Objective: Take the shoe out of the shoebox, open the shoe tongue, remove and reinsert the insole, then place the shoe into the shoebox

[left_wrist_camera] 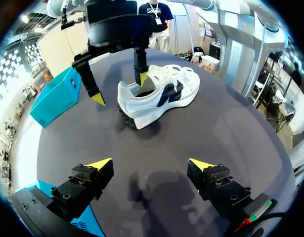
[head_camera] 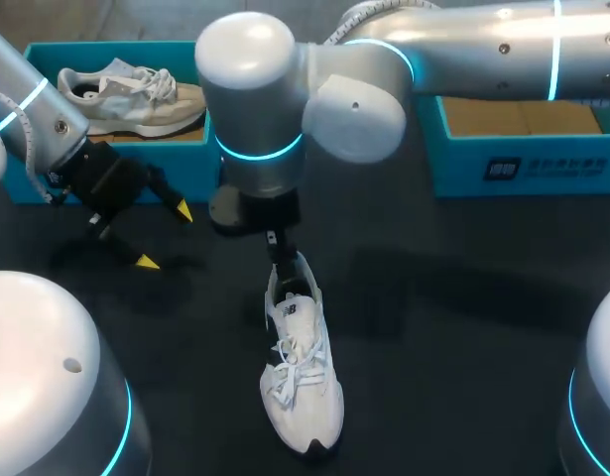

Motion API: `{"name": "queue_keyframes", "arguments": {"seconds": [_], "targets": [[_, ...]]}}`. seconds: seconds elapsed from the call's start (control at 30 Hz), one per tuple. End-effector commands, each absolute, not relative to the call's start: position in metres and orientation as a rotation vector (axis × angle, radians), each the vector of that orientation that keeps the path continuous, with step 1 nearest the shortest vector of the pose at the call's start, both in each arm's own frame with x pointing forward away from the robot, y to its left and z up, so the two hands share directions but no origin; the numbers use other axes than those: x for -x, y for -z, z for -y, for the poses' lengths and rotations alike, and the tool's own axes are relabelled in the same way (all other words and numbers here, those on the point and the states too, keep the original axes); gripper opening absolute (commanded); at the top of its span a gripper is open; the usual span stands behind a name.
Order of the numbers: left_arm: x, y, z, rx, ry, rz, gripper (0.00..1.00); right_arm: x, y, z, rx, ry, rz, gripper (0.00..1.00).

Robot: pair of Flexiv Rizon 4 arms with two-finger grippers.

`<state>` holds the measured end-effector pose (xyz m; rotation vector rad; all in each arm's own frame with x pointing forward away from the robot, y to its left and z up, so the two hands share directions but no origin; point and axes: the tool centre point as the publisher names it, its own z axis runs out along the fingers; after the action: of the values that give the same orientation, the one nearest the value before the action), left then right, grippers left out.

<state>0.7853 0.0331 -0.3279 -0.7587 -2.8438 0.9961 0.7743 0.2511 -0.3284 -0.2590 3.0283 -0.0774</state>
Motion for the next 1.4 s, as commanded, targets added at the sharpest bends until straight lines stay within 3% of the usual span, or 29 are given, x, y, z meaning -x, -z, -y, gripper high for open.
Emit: {"name": "queue_keyframes", "arguments": {"seconds": [0.03, 1.4], "targets": [[-0.786, 0.328, -0.033, 0.760, -0.990, 2.842, 1.00, -0.779, 0.337, -0.250, 0.273, 0.064, -3.038, 1.00], [-0.786, 0.328, -0.033, 0.760, -0.990, 2.842, 1.00, -0.795, 0.398, -0.240, 0.269, 0.056, -3.136, 1.00]]}}
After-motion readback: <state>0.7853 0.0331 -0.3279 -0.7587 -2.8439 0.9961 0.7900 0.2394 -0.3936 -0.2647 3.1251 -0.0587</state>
